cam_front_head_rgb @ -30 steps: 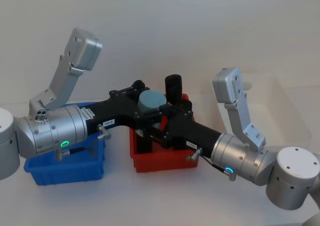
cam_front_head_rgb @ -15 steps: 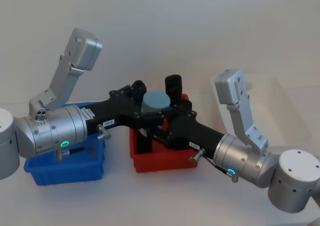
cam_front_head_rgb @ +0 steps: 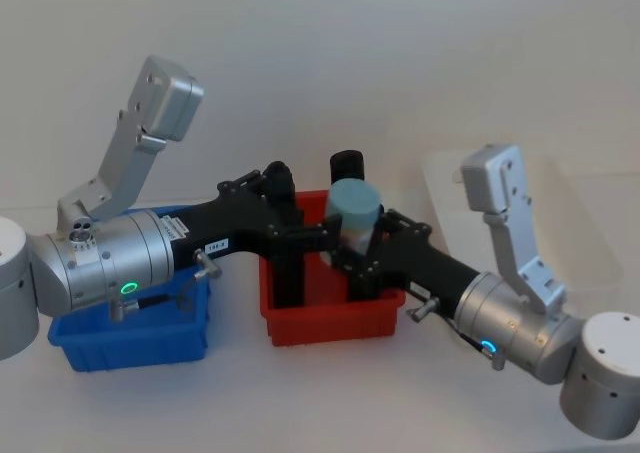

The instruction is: Pick the cotton swabs from the blue box and place them into the white box.

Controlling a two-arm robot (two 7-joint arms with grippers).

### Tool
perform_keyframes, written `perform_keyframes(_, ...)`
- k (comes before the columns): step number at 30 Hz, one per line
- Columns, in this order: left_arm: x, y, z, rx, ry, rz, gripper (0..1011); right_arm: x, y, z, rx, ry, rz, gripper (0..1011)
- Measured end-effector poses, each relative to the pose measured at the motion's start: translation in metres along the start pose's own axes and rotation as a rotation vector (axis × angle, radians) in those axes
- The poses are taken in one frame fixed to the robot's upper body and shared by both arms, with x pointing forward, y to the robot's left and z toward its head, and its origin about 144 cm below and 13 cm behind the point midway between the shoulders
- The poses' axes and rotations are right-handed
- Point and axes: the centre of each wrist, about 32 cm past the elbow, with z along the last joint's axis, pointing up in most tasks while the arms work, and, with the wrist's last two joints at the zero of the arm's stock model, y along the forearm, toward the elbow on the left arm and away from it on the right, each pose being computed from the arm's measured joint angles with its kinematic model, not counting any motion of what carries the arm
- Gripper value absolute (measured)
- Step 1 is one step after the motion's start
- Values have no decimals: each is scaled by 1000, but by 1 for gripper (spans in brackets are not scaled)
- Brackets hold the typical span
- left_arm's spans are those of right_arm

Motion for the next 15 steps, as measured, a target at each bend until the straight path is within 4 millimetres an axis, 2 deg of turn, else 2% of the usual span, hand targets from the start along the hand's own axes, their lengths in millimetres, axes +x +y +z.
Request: perform_keyframes(15,0,0,0,0,0,1,1004,21,-26,-6,-8,-4,-216,641)
